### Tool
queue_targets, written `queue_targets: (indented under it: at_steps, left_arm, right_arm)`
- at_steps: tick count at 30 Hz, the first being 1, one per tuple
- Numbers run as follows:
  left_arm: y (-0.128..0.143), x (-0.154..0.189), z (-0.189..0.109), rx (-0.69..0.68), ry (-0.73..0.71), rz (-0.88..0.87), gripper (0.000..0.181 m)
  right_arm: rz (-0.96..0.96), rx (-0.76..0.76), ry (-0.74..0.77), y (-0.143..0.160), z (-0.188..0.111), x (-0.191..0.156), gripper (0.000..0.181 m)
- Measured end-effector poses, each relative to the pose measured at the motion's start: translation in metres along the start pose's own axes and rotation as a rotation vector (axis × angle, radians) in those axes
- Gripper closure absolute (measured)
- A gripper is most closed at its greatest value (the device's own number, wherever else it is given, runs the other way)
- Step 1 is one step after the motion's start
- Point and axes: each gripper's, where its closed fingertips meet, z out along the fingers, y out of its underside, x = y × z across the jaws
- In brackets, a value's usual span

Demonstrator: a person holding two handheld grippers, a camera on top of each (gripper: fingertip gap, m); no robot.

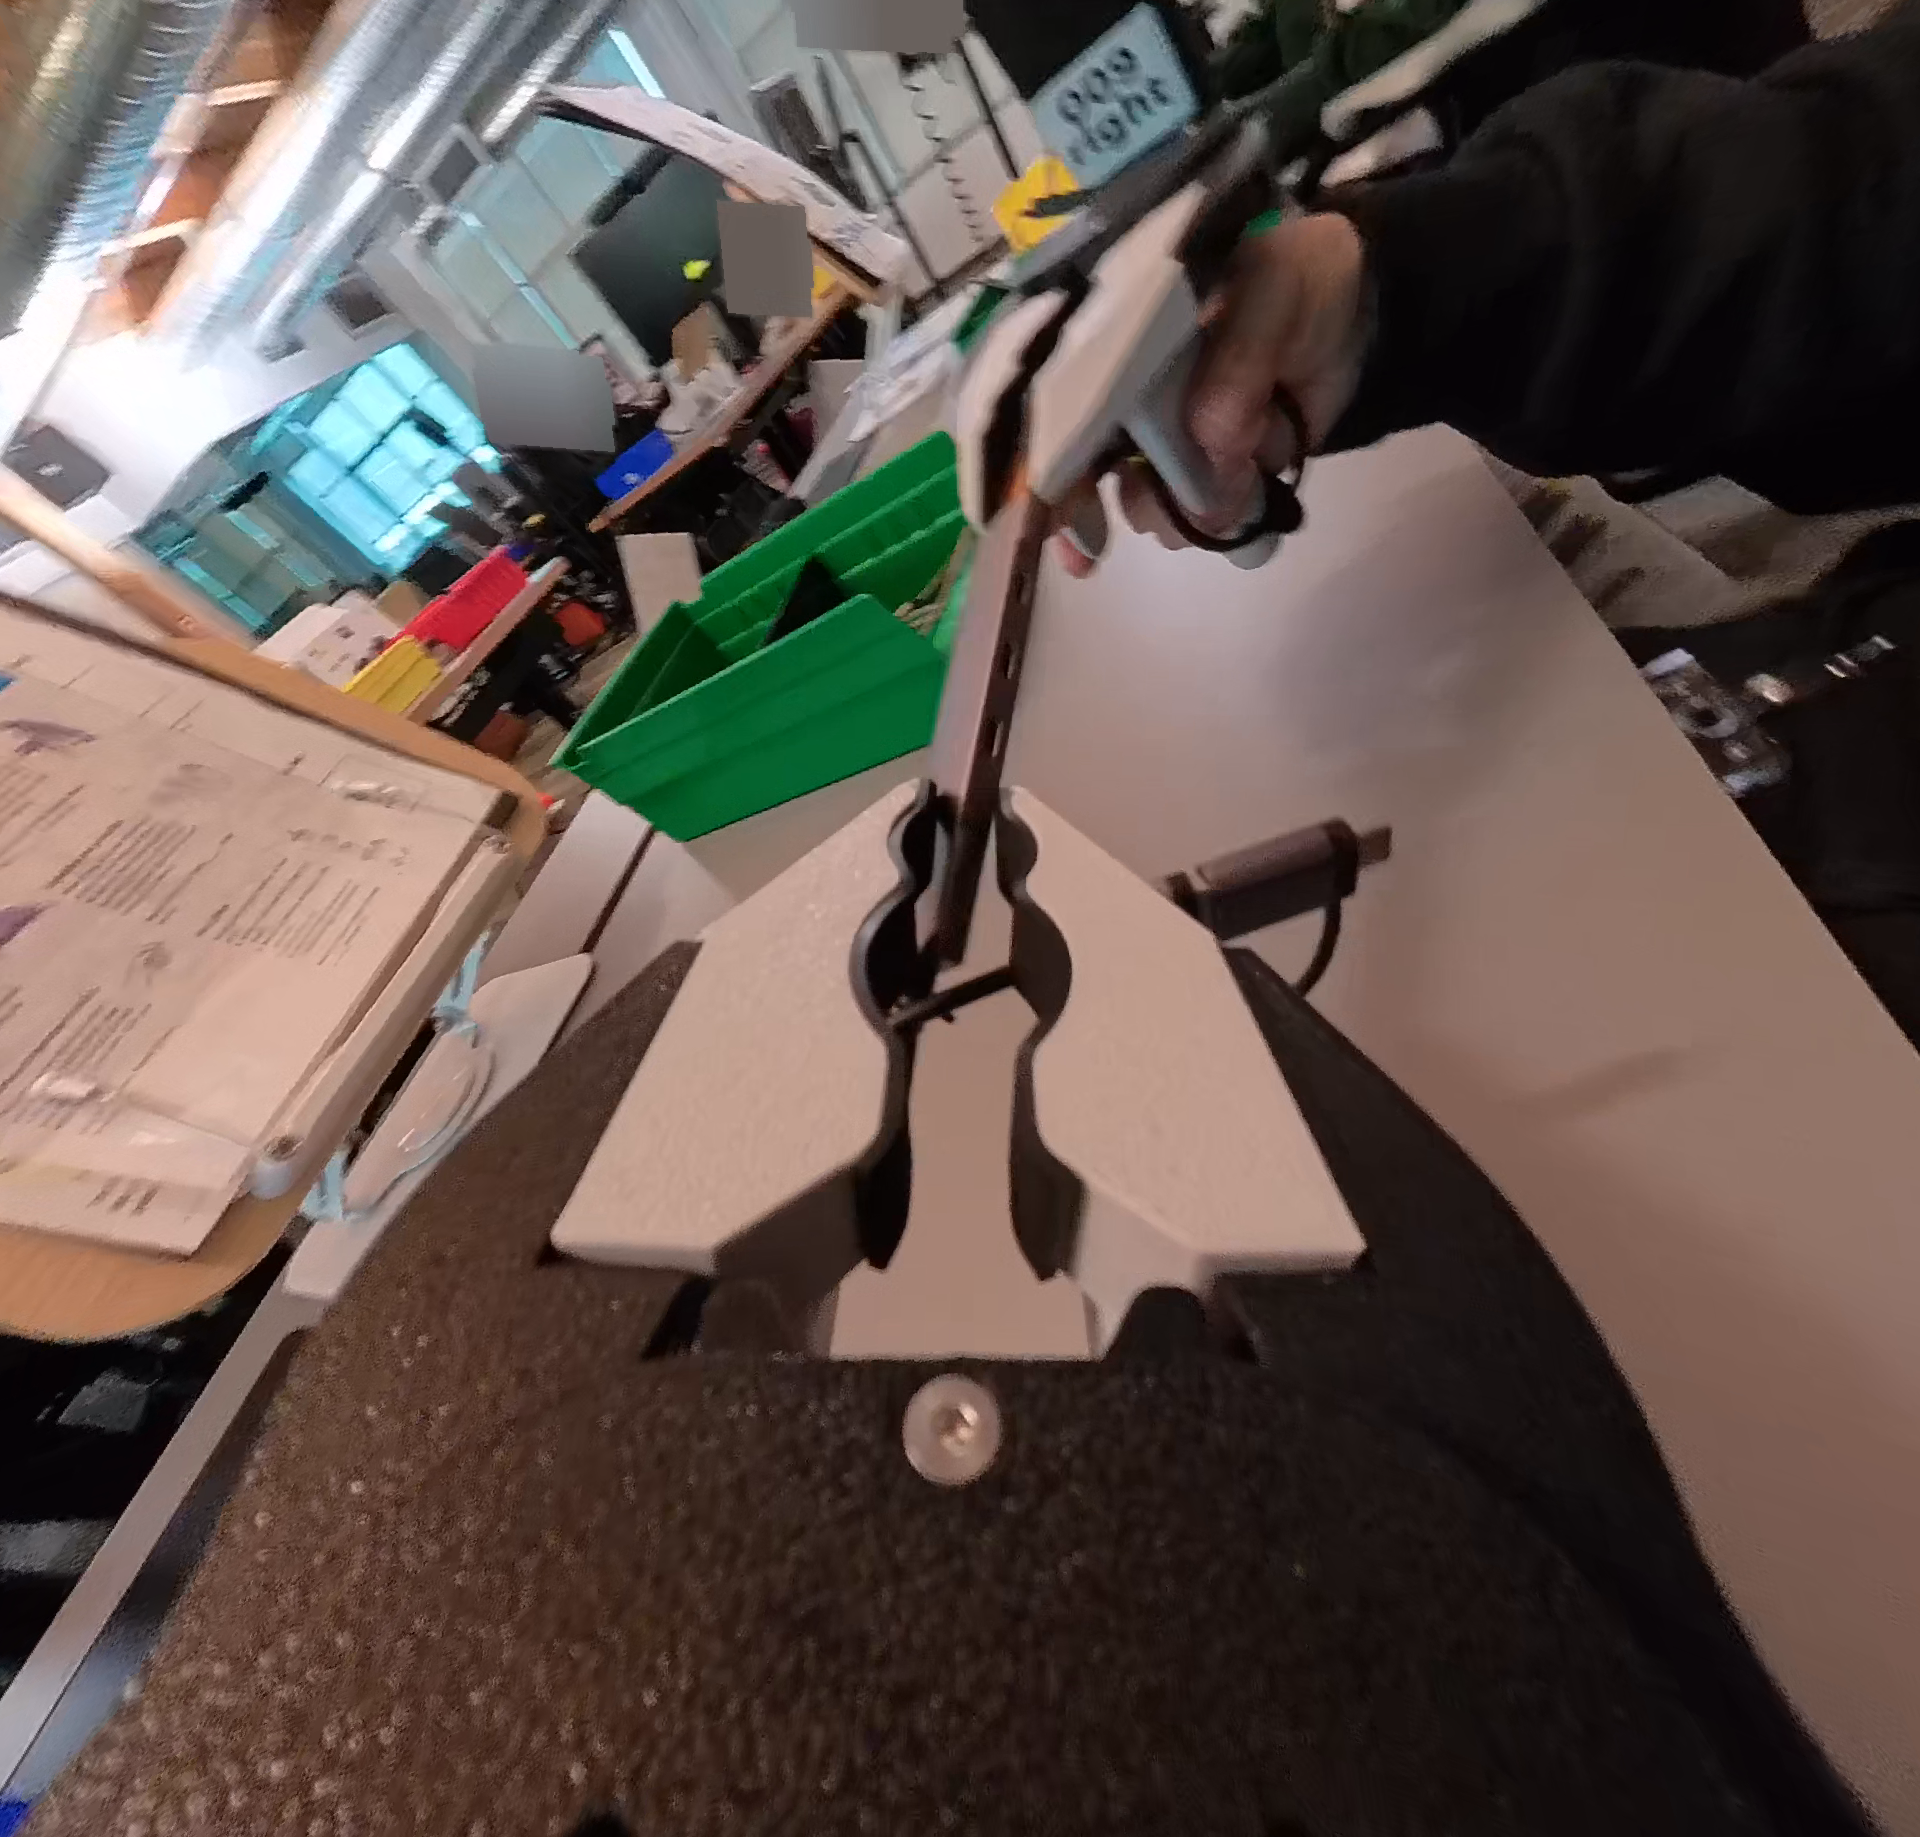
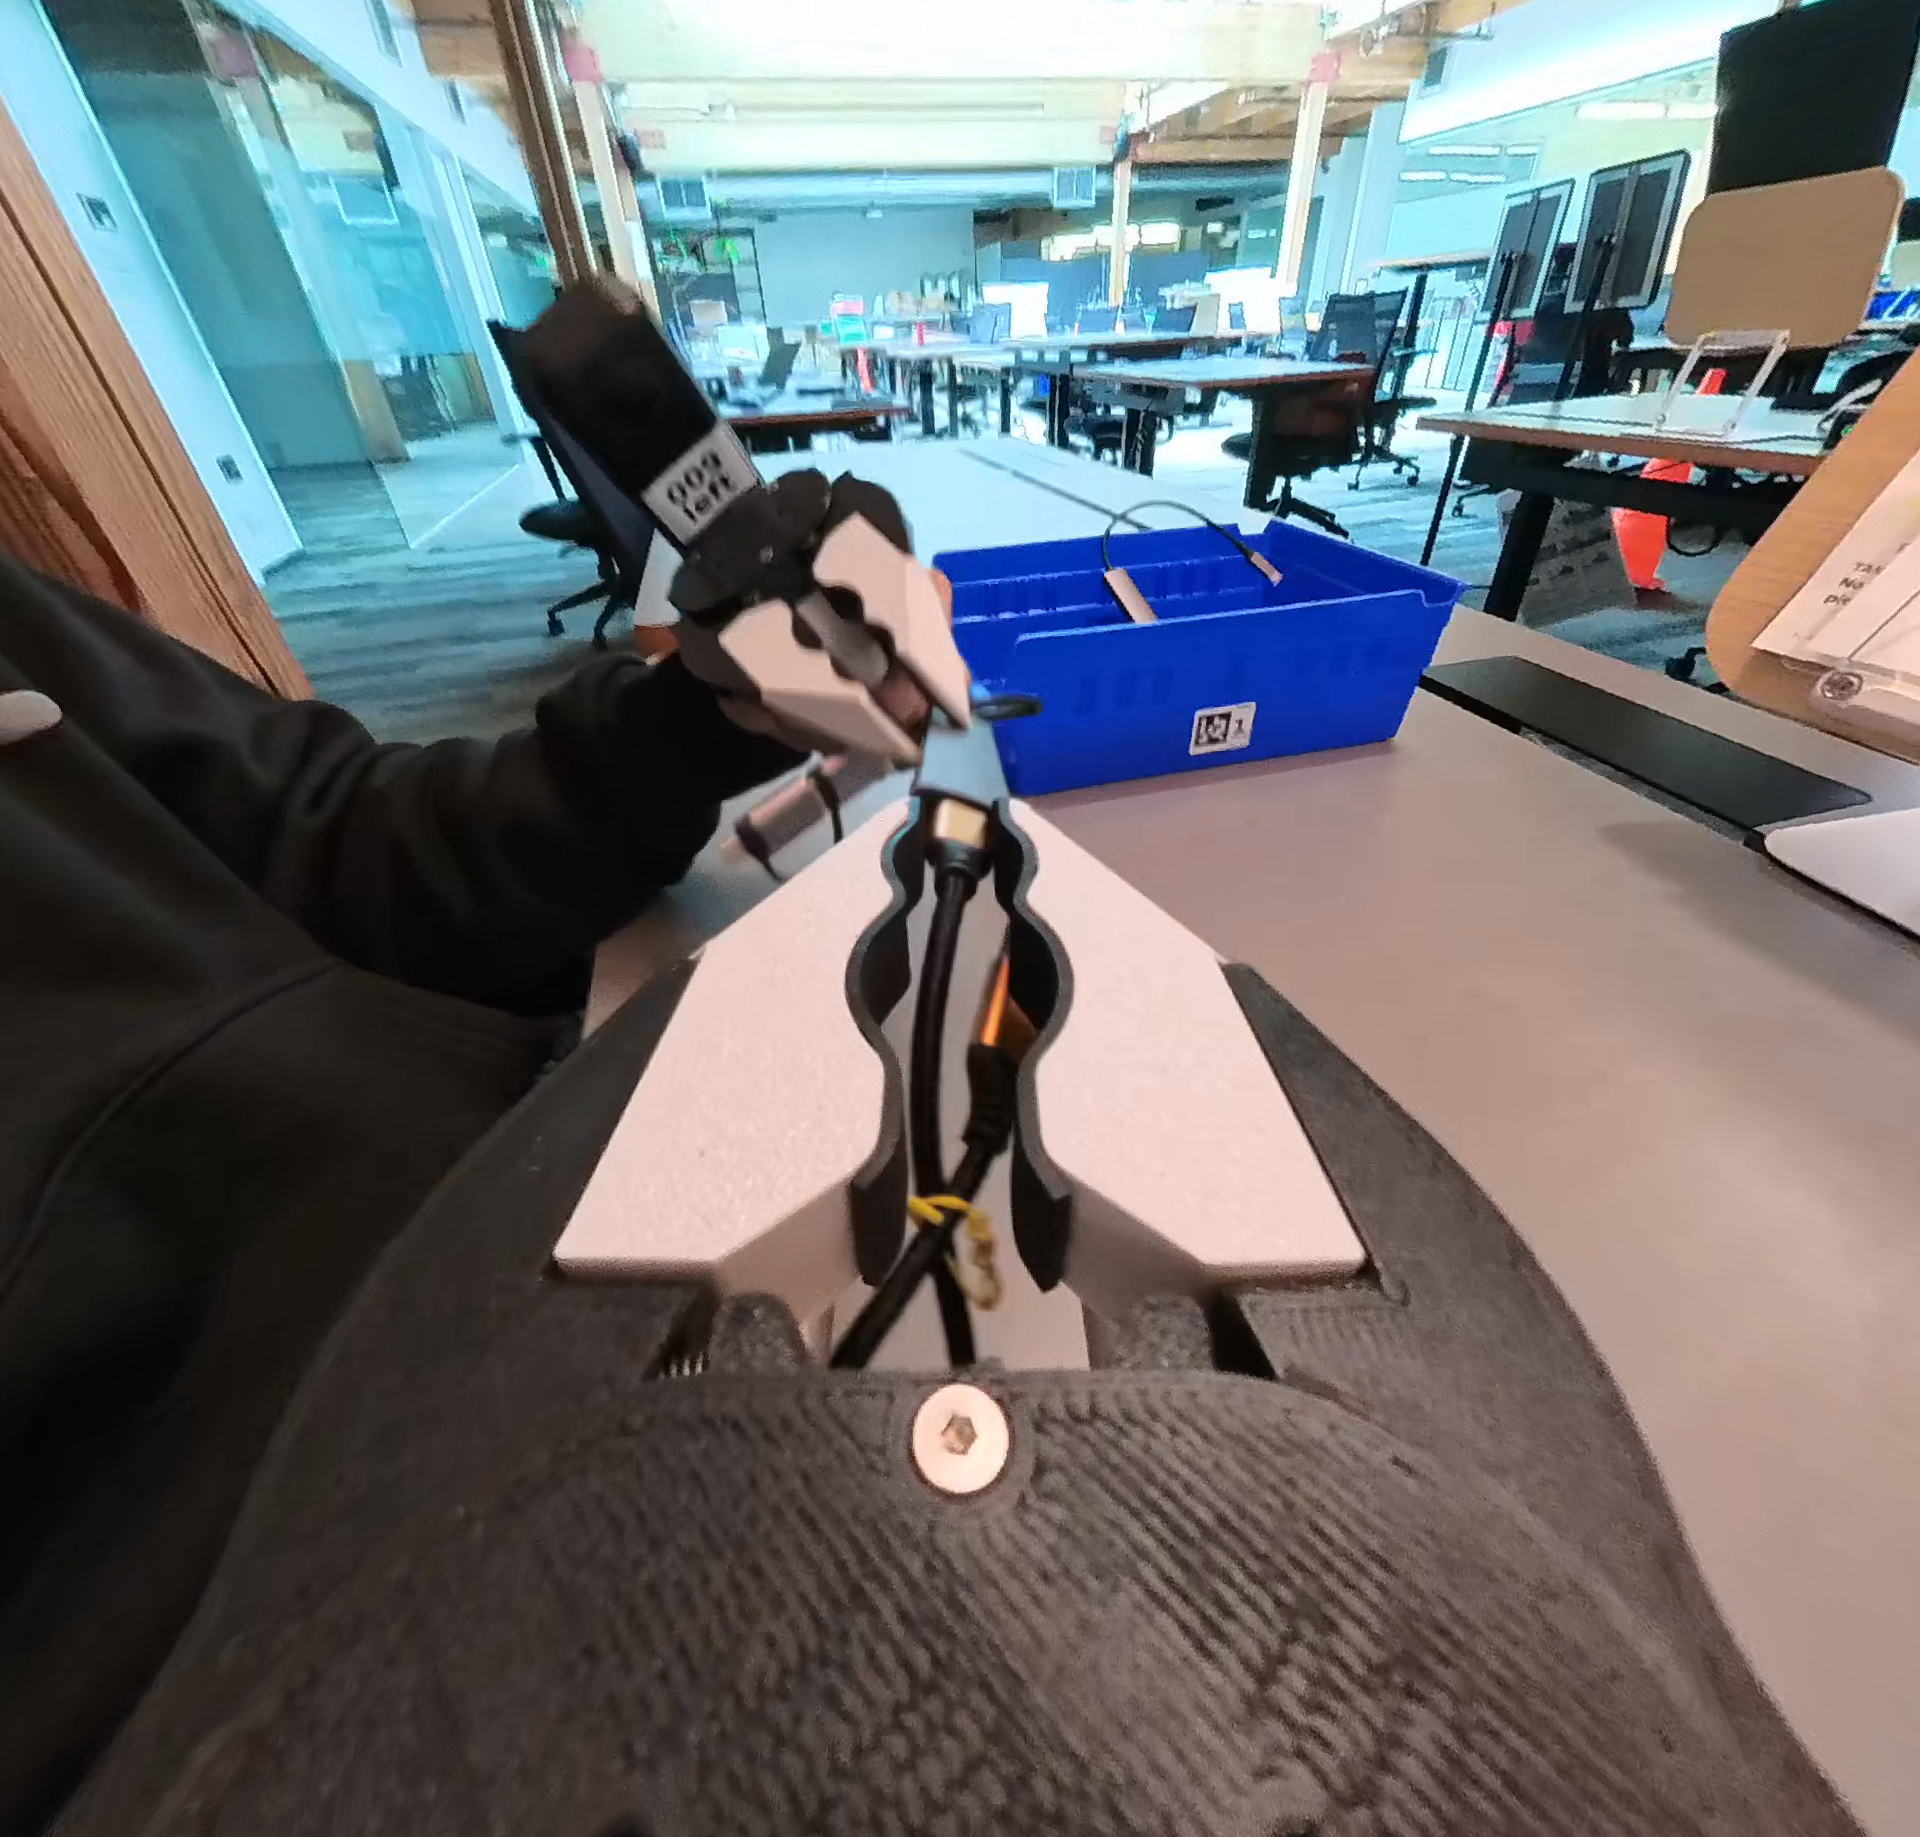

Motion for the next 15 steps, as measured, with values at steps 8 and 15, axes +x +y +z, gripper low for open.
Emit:
queue_targets:
  at_steps: [8, 15]
  left_arm:
    - [0.008, -0.002, 0.0, -0.019, -0.009, -0.023, 0.174]
    - [0.011, -0.004, 0.002, -0.088, -0.037, 0.046, 0.175]
  right_arm:
    - [-0.002, -0.058, 0.026, 0.011, 0.002, 0.005, 0.172]
    - [-0.086, -0.081, 0.094, 0.014, 0.0, 0.015, 0.164]
